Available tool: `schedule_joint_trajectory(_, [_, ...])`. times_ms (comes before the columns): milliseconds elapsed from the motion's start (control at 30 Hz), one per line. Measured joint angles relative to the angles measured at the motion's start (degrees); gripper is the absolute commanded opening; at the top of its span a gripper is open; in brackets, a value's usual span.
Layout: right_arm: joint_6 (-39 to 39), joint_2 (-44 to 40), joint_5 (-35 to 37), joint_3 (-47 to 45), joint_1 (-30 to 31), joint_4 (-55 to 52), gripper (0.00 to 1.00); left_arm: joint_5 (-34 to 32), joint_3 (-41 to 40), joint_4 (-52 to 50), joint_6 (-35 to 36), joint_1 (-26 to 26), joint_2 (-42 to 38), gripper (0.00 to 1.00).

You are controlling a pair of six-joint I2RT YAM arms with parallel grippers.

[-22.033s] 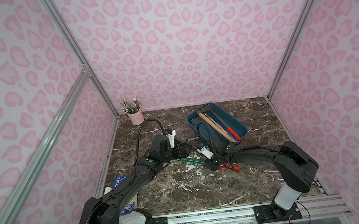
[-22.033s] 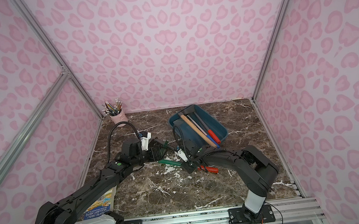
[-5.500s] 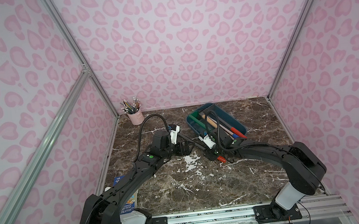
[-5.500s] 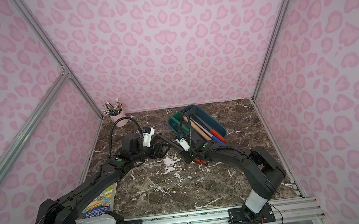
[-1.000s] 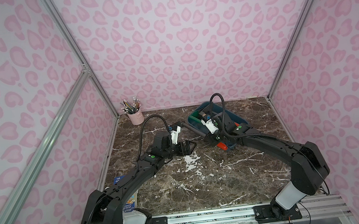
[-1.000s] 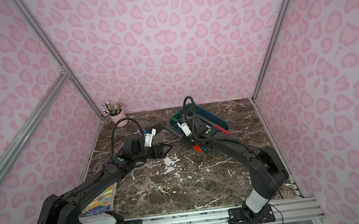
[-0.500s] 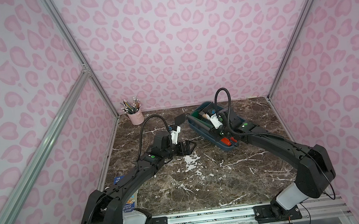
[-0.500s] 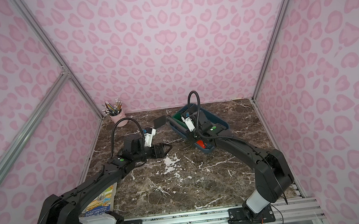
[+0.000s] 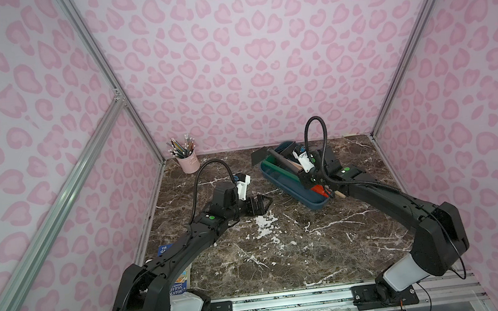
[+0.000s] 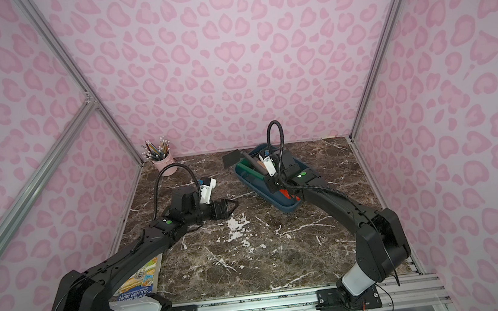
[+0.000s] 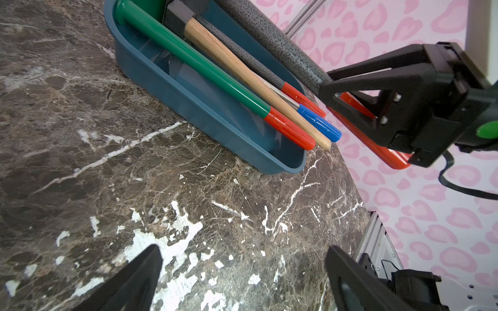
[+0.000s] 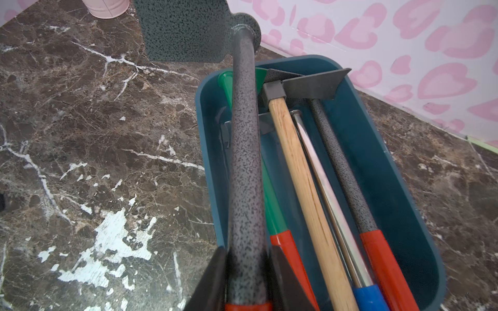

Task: Put the small hoe into the storage box
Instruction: Place the hoe in the storage box.

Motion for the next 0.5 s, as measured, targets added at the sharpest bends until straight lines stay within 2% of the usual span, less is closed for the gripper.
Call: schedule_joint_trajectory(500, [-3.06, 1.46, 5.38, -0.09, -1.53, 2.99, 0.0, 0.07, 0.0, -0.37, 0.55, 0.0, -0.31, 0.98])
